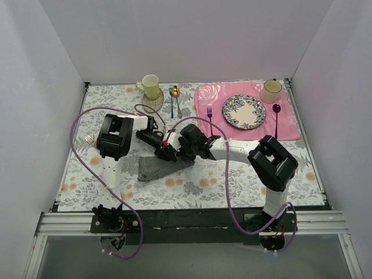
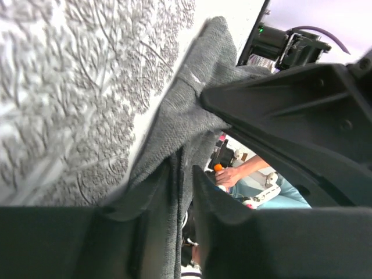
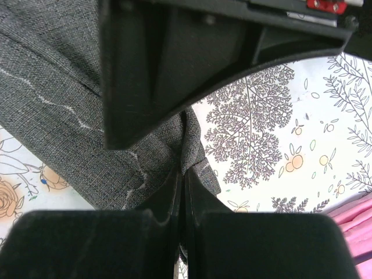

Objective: Fold the napkin into a case and place the utensils inside
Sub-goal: Stuff the top corner of the smaller-rectangle-folded napkin into the folded napkin.

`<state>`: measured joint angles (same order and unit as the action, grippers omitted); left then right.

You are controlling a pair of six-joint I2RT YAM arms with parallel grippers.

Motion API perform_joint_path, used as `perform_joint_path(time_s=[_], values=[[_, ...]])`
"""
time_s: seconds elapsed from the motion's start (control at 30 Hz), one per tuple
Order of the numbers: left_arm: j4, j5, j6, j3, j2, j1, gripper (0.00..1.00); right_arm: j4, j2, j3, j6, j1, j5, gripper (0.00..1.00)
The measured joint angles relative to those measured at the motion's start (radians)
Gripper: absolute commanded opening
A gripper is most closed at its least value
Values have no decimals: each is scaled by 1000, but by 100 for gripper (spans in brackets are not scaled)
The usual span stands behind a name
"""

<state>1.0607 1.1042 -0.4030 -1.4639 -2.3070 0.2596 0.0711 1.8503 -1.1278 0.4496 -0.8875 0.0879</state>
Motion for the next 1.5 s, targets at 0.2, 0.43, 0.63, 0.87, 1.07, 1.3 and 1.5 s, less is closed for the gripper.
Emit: perform_joint_path(time_s=[0.2, 0.43, 0.63, 0.87, 1.07, 1.3, 1.5], values=[[-94, 3, -23, 125, 141, -57, 45, -69, -5, 39, 18, -5, -10, 1], [-270, 3, 20, 400, 555, -323, 56, -123, -13, 69, 21, -5, -15, 1], [-235, -126, 339, 494, 846, -349, 61, -136, -18, 79, 26, -5, -15, 1], [-217, -334, 506, 663, 1015, -167, 63, -159, -24, 97, 29, -5, -17, 1], [-283, -474, 482, 740, 1065, 11, 49, -161, -25, 98, 31, -5, -18, 1], [-339, -569, 433, 745, 1053, 56, 1, -179, -31, 111, 40, -5, -17, 1], [-340, -572, 383, 677, 983, 57, 0, -199, -45, 138, 54, 1, -25, 1]])
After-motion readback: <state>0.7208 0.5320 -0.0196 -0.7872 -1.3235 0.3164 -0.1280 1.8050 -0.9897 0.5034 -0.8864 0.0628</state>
